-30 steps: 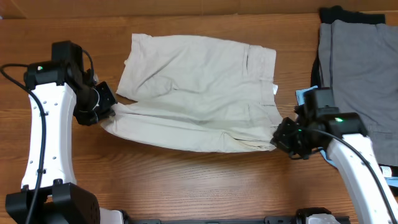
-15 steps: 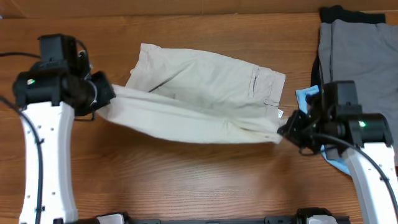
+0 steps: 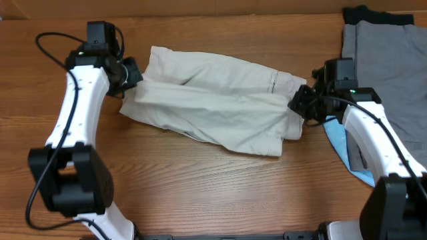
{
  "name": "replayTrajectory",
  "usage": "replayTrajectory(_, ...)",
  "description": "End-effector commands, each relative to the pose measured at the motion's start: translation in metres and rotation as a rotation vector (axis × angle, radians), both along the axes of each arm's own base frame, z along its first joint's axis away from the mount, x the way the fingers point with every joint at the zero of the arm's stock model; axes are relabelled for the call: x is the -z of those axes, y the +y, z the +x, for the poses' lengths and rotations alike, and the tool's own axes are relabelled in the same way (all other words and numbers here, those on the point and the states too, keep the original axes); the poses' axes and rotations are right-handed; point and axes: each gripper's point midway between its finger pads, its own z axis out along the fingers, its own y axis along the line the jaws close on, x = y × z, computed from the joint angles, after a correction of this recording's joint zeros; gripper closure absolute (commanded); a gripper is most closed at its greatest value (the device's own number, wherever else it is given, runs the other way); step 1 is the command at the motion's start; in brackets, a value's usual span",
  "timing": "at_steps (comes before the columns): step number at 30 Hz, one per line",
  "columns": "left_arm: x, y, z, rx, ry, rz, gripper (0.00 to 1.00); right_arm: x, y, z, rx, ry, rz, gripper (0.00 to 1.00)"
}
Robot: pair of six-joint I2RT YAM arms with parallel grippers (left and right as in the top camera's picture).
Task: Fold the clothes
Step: 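Lift the hems and fold the legs upward toward the waistband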
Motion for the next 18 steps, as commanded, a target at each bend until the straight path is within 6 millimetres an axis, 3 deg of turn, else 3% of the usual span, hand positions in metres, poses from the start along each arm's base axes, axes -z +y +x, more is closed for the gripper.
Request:
replayTrajectory(1,0.017,0.024,0.026,-0.054,-0.043,0.108,0.96,0.006,-0.028,0.029,0.063,-0.07,-0.105,0.96)
replayTrajectory(3,0.026,0.017,0.04,-0.039,-0.071,0.109,0.95,0.01,-0.028,0.04,0.064,-0.097,-0.104,0.96)
replayTrajectory(4,0.033,0.011,0.049,-0.029,-0.089,0.109,0.87,0.014,-0.028,0.047,0.065,-0.115,-0.104,0.95)
replayTrajectory(5,0.036,0.008,0.054,-0.023,-0.1,0.109,0.69,0.016,-0.029,0.051,0.066,-0.124,-0.103,0.93)
replayTrajectory(8,0.045,-0.004,0.074,-0.003,-0.156,0.111,0.27,0.023,-0.029,0.074,0.069,-0.191,-0.102,0.61)
replayTrajectory(9,0.044,-0.007,0.082,0.002,-0.191,0.11,0.17,0.023,-0.029,0.082,0.07,-0.219,-0.102,0.48)
replayTrajectory(11,0.034,-0.01,0.098,0.004,-0.264,0.106,0.0,0.014,-0.029,0.098,0.074,-0.297,-0.099,0.0)
replayTrajectory(15,-0.007,-0.017,0.1,0.053,-0.279,0.052,0.0,-0.01,-0.031,0.099,0.078,-0.291,-0.098,0.0)
replayTrajectory(16,-0.027,-0.024,0.092,0.118,-0.252,0.027,0.0,-0.023,-0.032,0.093,0.079,-0.257,-0.099,0.0)
replayTrajectory(18,-0.042,-0.032,0.083,0.21,-0.226,0.009,0.0,-0.034,-0.032,0.083,0.061,-0.218,-0.108,0.0)
